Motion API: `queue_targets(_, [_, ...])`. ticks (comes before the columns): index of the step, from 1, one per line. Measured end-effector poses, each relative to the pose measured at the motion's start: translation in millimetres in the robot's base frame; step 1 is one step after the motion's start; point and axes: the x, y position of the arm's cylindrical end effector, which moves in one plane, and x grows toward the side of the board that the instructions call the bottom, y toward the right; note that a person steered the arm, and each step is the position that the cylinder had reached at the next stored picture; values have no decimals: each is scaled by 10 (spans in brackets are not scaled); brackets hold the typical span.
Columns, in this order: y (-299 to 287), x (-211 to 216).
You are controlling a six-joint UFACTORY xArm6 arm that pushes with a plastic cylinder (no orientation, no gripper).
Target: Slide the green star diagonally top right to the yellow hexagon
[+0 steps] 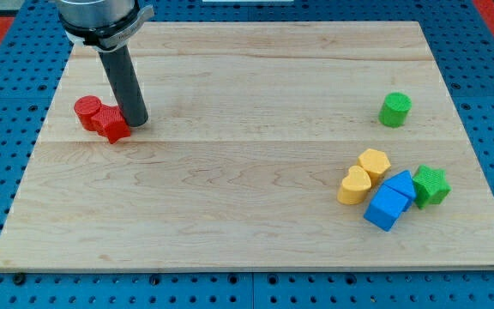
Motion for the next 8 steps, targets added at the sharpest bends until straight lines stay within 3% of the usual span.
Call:
queue_targets(1, [914, 312])
queue_targets(3, [2329, 1438])
queue_targets(4, [2329, 1442])
queue_targets(5, [2455, 1791])
queue_targets(7, [3823, 1876])
queue_targets(8, [3823, 1747])
